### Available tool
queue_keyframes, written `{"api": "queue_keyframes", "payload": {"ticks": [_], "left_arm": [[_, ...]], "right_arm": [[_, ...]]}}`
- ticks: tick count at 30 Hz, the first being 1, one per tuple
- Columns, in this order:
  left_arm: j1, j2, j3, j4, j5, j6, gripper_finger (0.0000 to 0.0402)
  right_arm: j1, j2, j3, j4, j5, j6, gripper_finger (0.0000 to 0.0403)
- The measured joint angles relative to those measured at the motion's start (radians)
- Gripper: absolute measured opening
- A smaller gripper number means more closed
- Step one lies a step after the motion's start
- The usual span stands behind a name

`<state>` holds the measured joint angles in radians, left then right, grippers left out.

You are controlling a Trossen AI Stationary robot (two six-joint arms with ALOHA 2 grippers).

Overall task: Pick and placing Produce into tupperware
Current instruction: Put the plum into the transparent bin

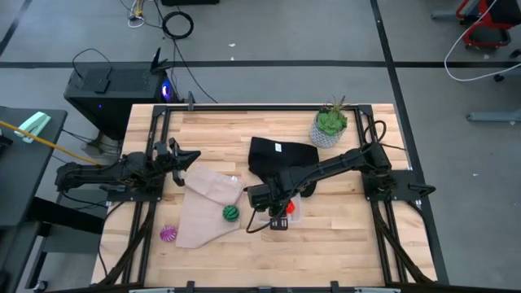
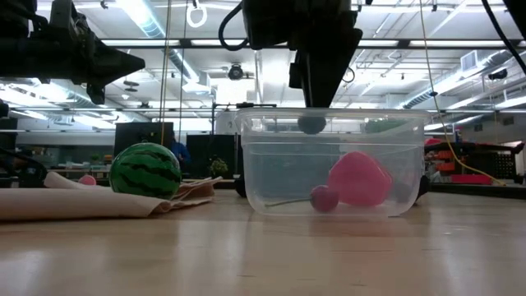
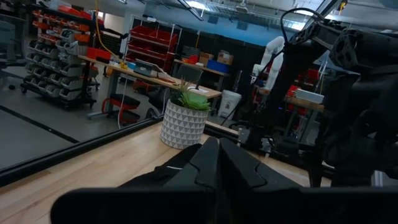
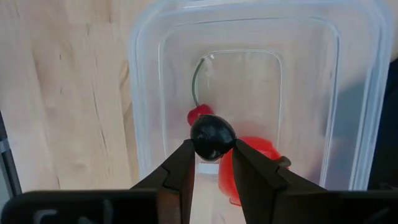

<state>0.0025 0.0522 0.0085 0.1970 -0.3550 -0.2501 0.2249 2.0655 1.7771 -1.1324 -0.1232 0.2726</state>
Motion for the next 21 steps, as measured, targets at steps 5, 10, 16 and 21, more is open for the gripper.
{"api": "queue_keyframes", "payload": {"ticks": [5,10,16,21], "left_arm": [[0.000,0.000,0.000,0.000,0.000,0.000,0.0014],[0.000,0.000,0.000,0.000,0.000,0.000,0.0020],[0.000,0.000,0.000,0.000,0.000,0.000,0.0023],[0.000,0.000,0.000,0.000,0.000,0.000,0.0015]], "right_arm": [[-0.007,0.000,0.000,0.000,-0.022,-0.001,0.0105],[-0.006,0.000,0.000,0.000,-0.036,-0.002,0.0106],[-0.006,0.000,0.000,-0.001,-0.035,-0.001,0.0126],[-0.006,0.000,0.000,-0.008,-0.039,0.005,0.0143]]}}
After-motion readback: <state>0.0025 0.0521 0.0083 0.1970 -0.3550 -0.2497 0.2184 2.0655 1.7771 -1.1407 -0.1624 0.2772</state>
